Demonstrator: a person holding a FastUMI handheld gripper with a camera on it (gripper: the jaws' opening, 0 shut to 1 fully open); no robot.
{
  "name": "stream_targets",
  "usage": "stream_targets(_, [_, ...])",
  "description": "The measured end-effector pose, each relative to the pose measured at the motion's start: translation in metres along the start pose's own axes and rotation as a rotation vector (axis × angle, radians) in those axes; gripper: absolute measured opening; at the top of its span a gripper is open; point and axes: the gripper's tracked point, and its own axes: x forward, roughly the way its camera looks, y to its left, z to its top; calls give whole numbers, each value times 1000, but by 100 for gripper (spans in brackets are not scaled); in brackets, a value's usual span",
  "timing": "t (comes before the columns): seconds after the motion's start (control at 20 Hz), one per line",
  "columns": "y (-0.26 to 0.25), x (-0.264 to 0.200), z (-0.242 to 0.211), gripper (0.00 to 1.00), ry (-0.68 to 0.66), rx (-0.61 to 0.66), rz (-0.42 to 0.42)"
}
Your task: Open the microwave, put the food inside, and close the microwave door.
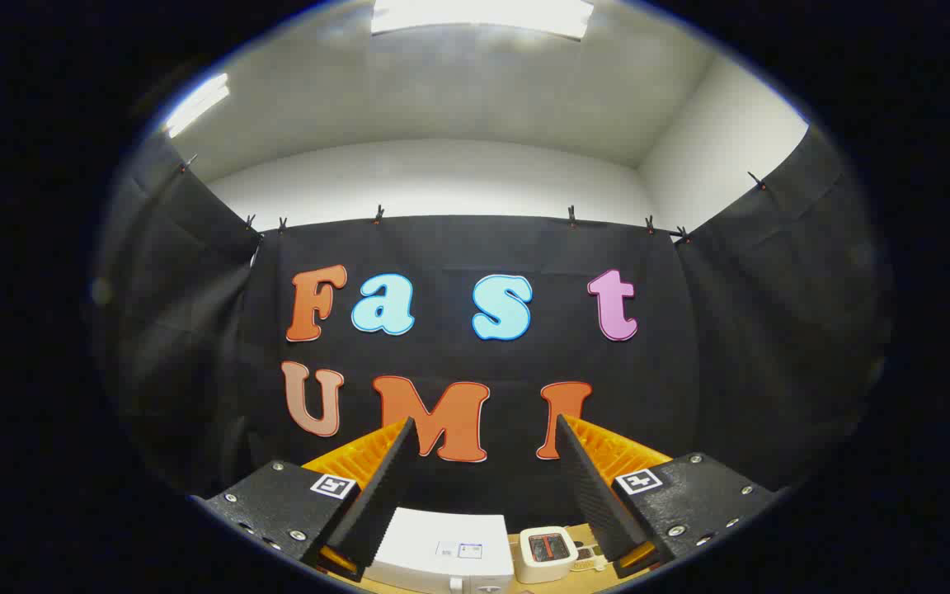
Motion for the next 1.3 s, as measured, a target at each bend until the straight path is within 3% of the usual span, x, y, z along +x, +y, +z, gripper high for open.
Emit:
stream_targets(0.2, [-1,-3,-11,98,-1,-50,-4])
stream_targets(0.95, [-6,5,-44,99,59,73,-1])
stream_targets(1.3, [-1,2,-99,99,104,127,-6])
